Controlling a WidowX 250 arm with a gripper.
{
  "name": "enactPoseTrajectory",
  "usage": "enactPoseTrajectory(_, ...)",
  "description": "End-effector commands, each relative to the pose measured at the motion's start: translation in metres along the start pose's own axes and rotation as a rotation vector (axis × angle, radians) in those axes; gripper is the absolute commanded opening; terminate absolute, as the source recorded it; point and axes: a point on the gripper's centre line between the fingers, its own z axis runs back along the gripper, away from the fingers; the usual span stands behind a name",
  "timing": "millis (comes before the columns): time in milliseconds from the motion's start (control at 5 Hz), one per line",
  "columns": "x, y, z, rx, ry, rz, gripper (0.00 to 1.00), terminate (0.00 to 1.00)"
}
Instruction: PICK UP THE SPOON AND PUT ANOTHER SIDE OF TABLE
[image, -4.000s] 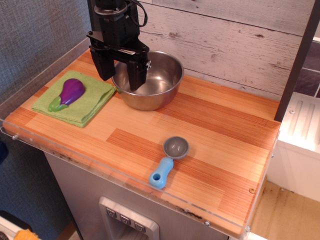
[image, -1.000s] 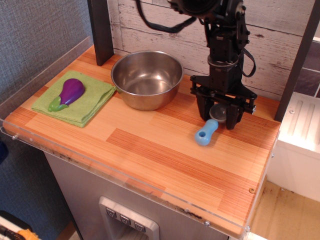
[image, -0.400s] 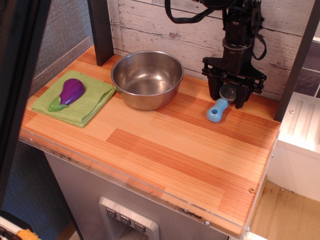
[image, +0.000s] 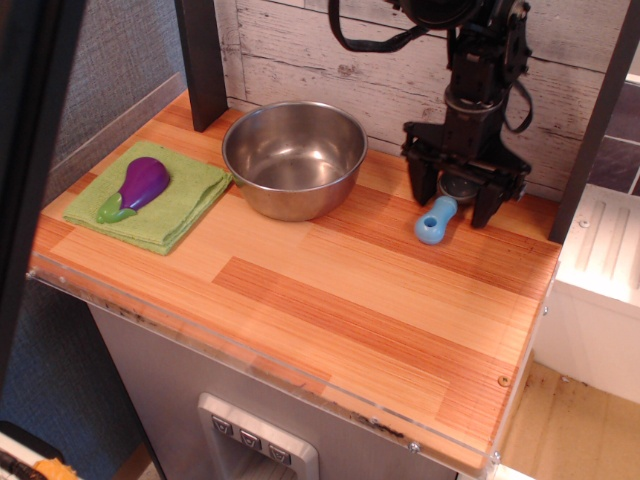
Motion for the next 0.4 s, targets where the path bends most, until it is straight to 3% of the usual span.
enactPoseTrajectory(0, 0.015, 0.02, 0.079, -0.065, -0.177, 0.031, 1.0, 0.0)
enactPoseTrajectory(200, -0.006, 0.026, 0.108, -0.093, -0.204, 0.0, 1.0, 0.0)
